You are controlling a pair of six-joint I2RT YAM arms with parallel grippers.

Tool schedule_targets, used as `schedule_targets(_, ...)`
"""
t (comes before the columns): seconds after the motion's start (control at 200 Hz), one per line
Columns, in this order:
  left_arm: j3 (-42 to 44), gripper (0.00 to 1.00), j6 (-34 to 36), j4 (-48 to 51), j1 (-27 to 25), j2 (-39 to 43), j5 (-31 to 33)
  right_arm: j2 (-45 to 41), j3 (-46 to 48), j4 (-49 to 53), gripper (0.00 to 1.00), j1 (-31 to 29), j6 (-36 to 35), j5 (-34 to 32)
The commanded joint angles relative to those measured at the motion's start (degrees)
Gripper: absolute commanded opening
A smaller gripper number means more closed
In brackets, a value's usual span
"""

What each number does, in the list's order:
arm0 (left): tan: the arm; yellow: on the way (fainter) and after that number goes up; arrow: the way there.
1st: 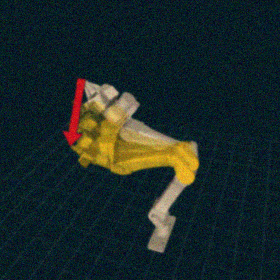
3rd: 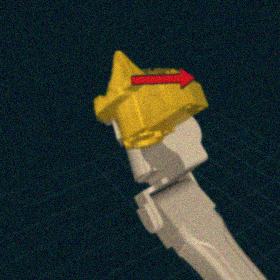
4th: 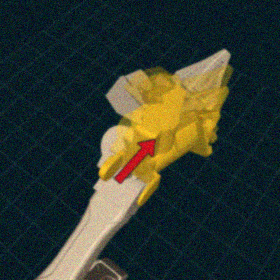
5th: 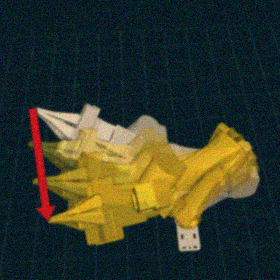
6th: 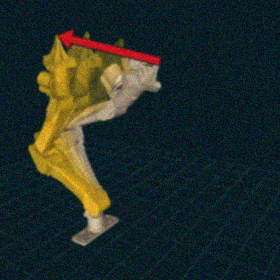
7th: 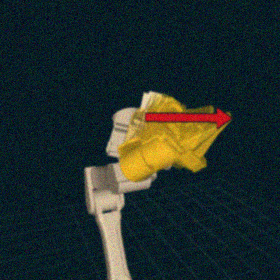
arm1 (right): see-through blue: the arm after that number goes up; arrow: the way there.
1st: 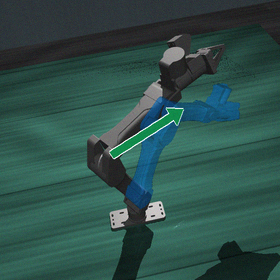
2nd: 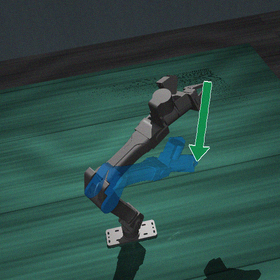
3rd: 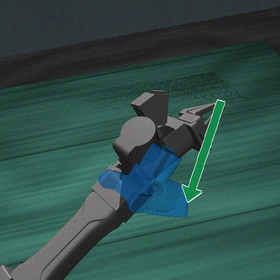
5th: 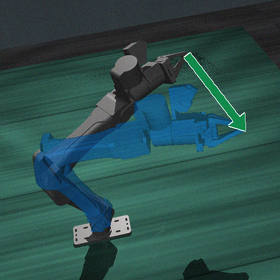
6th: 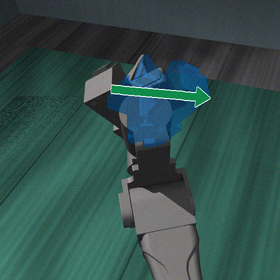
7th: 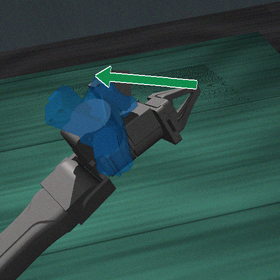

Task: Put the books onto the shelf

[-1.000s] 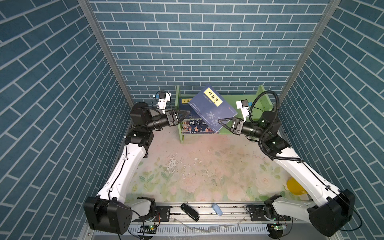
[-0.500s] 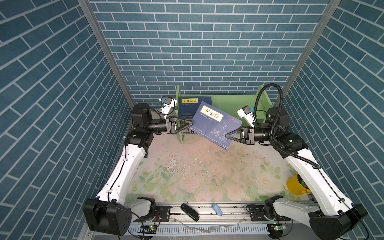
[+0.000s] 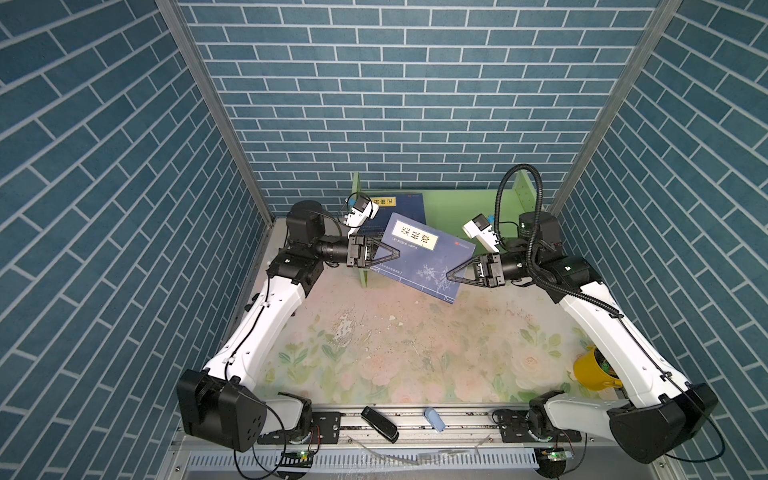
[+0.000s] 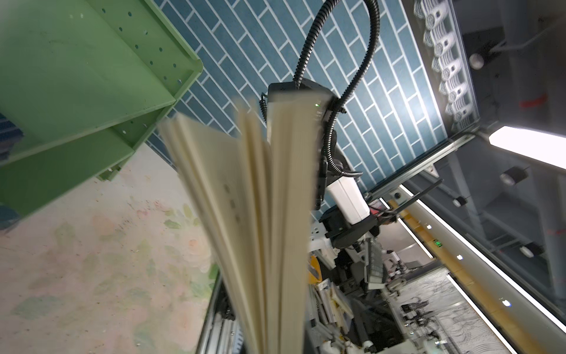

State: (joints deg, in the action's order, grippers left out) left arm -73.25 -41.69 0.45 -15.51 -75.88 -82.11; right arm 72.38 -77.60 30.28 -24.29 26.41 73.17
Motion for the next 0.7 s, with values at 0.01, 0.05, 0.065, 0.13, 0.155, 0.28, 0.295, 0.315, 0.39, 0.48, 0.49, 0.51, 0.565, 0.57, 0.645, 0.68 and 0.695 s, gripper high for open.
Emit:
schedule_targets(0.01,-0.85,0.0,0.74,-1.66,-0.22,0.95,-0.3,0.48,-2.47,0.83,0.27,0.3,-4.42,0.13)
schedule_targets(0.05,-0.75,0.0,0.95,-2.02,-0.16,1.31,0.54,0.27,-2.17,0.74,0.38,0.4,-4.53,-1.47)
schedule_targets(0.065,-0.75,0.0,1.06,-2.11,-0.14,1.46,0.75,0.16,-2.01,0.75,0.41,0.41,-4.61,-2.19)
schedule_targets(0.13,-1.0,0.0,1.25,-3.39,0.03,2.03,1.56,-0.81,-0.93,0.38,0.5,0.72,-4.62,-6.03)
schedule_targets(0.155,-1.1,0.0,1.49,-3.8,0.1,2.2,1.74,-1.51,-0.1,-0.28,0.52,0.82,-4.2,-7.66)
schedule_targets(0.28,-2.23,0.0,2.68,-4.4,0.21,2.49,3.79,-5.08,6.82,-13.04,0.54,1.18,4.54,-9.31)
schedule_targets(0.295,-2.35,0.0,2.74,-4.4,0.24,2.49,4.13,-5.52,7.7,-14.83,0.54,1.22,5.64,-9.58)
schedule_targets(0.315,-2.44,0.0,2.72,-4.4,0.28,2.41,4.5,-6.07,8.91,-17.44,0.54,1.21,7.38,-9.97)
schedule_targets(0.39,-2.52,0.0,2.68,-4.31,0.25,2.16,5.91,-7.29,13.39,-28.68,0.52,1.18,14.45,-10.48)
schedule_targets(0.48,-2.11,0.0,2.7,-4.57,0.3,1.63,7.48,-7.34,16.32,-37.94,0.51,1.18,20.87,-10.82)
schedule_targets(0.49,-2.04,0.0,2.68,-4.58,0.3,1.62,7.66,-7.34,16.6,-39.27,0.5,1.18,21.68,-10.84)
schedule_targets(0.51,-1.92,0.0,2.52,-4.62,0.3,1.53,8.08,-7.26,17.37,-41.64,0.49,1.18,23.22,-11.0)
schedule_targets(0.565,-1.27,0.0,1.71,-5.64,0.3,1.26,9.42,-6.77,18.63,-46.82,0.48,1.18,26.71,-11.03)
schedule_targets(0.57,-1.19,0.0,1.53,-5.86,0.3,1.22,9.46,-6.7,18.72,-47.21,0.47,1.18,26.95,-10.98)
schedule_targets(0.645,0.17,0.0,-0.69,-8.61,0.3,0.83,10.92,-5.8,19.49,-51.88,0.42,1.09,30.11,-10.93)
schedule_targets(0.68,0.6,0.0,-1.24,-8.96,0.3,0.68,11.6,-5.44,19.43,-53.07,0.4,1.08,30.8,-10.86)
schedule_targets(0.695,0.69,0.0,-1.39,-9.04,0.3,0.58,11.88,-5.29,19.45,-53.53,0.4,1.09,31.07,-10.85)
